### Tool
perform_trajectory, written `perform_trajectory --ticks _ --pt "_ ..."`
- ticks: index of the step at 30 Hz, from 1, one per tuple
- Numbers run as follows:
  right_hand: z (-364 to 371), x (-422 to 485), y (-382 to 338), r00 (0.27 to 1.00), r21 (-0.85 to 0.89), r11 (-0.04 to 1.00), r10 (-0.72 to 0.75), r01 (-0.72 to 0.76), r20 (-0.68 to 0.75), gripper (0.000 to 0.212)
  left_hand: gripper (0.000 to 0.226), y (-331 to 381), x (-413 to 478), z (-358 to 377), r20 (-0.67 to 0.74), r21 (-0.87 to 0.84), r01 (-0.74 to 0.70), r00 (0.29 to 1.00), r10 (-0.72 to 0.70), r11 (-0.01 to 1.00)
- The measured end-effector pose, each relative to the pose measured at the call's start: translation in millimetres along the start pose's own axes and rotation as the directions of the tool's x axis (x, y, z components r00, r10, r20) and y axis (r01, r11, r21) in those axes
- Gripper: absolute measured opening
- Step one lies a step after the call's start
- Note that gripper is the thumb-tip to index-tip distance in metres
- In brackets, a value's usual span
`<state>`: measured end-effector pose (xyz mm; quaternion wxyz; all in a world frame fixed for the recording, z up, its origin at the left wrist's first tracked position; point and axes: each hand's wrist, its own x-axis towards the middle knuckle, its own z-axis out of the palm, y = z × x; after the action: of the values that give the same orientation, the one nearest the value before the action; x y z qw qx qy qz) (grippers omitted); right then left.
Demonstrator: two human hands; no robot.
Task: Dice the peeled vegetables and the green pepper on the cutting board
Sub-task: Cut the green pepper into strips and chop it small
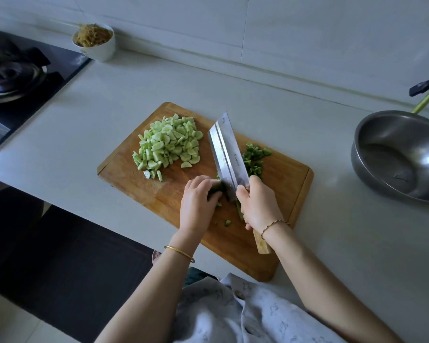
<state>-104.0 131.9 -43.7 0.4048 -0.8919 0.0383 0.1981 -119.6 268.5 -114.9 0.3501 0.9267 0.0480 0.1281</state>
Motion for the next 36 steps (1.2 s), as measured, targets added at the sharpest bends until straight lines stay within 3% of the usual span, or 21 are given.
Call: perform_trajectory --ticks 4,22,36 --pt "-3.1 -6.4 2.3 0.999 -0.040 0.998 -0.051 0.050 -0.010 0.019 0.032 3.8 -4.4 -0.9 -0.018 0.014 0.024 1.000 -0.024 1.000" --pt "-10.0 -17.6 3.1 0.994 -0.128 0.987 -0.092 0.099 0.055 0.017 0.008 7.4 -3.4 -1.0 -0.034 -0.018 0.095 0.995 -0.095 0.995" --pt "-3.9 -19.7 -11.5 0.994 -0.203 0.978 -0.020 0.040 0.103 0.026 0.006 3.7 -0.9 -2.7 -0.027 -0.048 0.077 0.997 -0.078 0.996"
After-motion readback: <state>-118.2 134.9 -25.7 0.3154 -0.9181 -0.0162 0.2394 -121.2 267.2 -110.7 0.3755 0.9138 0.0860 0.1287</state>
